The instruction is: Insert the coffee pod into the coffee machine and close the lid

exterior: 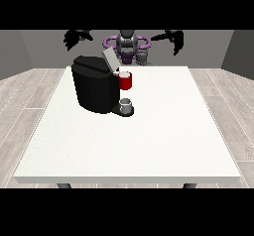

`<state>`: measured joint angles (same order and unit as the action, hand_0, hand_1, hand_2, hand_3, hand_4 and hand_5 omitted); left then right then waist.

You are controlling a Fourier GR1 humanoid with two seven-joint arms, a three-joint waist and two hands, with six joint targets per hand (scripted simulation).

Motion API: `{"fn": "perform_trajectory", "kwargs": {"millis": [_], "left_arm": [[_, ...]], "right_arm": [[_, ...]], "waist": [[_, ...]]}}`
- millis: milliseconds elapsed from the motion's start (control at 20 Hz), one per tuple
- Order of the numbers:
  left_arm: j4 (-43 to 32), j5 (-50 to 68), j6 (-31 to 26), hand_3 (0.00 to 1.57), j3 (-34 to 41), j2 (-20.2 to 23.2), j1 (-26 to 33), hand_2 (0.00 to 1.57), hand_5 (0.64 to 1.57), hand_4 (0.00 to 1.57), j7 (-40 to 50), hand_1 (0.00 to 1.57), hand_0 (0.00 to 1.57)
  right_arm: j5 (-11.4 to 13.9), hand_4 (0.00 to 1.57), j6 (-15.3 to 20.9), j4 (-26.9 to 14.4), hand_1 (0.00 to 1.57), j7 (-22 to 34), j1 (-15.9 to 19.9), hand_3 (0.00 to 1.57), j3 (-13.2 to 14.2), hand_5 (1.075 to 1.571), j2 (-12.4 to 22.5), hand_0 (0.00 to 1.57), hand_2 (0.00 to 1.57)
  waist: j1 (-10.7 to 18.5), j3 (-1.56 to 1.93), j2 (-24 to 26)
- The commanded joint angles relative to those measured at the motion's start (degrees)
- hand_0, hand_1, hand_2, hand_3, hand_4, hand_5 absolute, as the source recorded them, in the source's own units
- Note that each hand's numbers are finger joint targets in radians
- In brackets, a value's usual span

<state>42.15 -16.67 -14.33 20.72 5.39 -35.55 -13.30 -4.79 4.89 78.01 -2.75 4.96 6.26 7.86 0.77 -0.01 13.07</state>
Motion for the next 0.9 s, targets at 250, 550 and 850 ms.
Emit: {"fn": "perform_trajectory", "kwargs": {"millis": [250, 550, 850], "left_arm": [[5.12, 5.74, -3.82, 0.00, 0.13, -2.83, 8.83, 0.00, 1.571, 0.14, 0.27, 0.00, 0.00], [12.44, 8.67, -2.13, 0.00, -3.56, -5.26, 9.74, 0.00, 1.571, 0.20, 2.27, 0.00, 0.00], [20.43, 11.84, -4.76, 0.00, -3.28, -2.74, 15.12, 0.00, 1.571, 0.00, 5.57, 0.00, 0.00]], "right_arm": [[0.42, 0.00, -1.97, 5.57, 0.00, 2.28, 3.65, 0.00, -2.16, 1.571, 0.79, 0.00, 0.00], [1.45, 0.00, -5.32, 3.83, 0.00, 2.67, 9.13, 0.00, -2.88, 1.571, 3.18, 0.00, 0.00], [1.11, 0.00, -7.71, 6.65, 0.00, 5.52, 10.72, 0.00, -5.44, 1.571, 1.49, 0.00, 0.00]], "waist": [[4.50, 0.02, 1.26], [6.64, 0.02, -2.54], [5.36, 0.01, -4.25]]}}
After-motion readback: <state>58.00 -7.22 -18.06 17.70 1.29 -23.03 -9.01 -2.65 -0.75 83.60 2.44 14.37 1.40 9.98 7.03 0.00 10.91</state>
